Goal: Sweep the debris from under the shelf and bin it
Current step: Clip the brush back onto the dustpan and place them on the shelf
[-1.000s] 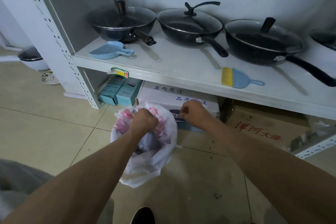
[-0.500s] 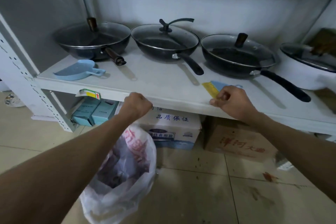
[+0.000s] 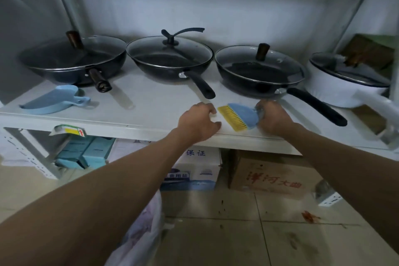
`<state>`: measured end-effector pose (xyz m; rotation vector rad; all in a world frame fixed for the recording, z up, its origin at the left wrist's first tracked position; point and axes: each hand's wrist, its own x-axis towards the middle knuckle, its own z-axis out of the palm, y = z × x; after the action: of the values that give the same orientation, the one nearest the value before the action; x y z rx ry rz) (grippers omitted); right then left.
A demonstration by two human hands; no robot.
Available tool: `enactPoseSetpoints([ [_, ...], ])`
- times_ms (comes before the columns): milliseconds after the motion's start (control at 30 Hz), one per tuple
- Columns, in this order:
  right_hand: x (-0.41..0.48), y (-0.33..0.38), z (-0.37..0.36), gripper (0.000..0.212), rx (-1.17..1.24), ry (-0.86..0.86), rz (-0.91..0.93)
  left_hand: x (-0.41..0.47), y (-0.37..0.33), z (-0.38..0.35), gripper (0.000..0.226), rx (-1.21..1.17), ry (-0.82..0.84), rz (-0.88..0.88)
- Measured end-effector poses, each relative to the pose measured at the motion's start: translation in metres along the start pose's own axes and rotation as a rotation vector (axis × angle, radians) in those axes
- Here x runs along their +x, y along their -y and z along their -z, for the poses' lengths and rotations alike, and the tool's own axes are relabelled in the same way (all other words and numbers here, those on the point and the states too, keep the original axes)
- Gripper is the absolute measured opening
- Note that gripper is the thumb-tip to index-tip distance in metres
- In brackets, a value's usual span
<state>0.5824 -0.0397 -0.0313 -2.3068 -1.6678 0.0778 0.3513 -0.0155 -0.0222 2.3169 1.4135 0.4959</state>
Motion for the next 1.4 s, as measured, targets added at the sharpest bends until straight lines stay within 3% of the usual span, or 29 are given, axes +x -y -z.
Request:
enactPoseSetpoints([
  [133, 0.011, -0.016, 0.0, 0.036, -0.012, 0.041, 0.082, 0.019, -0.028, -0.023, 0.059, 0.094, 0.04, -0.168],
  [300, 0.011, -0.02, -0.001, 0.012, 0.045, 0.021, 0.083, 0.026, -0.043, -0.037, 0.058, 0.119, 0.069, -0.225],
  [467, -0.002, -0.015, -0.002, 0.007, 0.052, 0.019, 0.078, 0.013, -0.042, -0.036, 0.055, 0.156, 0.049, -0.17],
  [667, -0.017, -0.004, -0.001, 0.02, 0.025, 0.045, 0.058, -0.001, -0.031, -0.03, 0.059, 0.278, 0.05, -0.119],
  [1033, -0.039, 0.005, -0.008, 0.031, -0.149, -0.071, 0.082, -0.033, 0.078, 0.002, 0.105, 0.403, 0.05, 0.076],
  [1233, -0.036, 0.003, -0.018, 0.024, -0.017, -0.134, 0.06, -0.04, 0.113, 0.008, 0.081, 0.418, 0.029, 0.075],
  [1400, -0.039, 0.022, -0.018, 0.015, 0.09, -0.125, -0.047, -0.038, 0.116, 0.011, 0.079, 0.406, 0.015, 0.069],
])
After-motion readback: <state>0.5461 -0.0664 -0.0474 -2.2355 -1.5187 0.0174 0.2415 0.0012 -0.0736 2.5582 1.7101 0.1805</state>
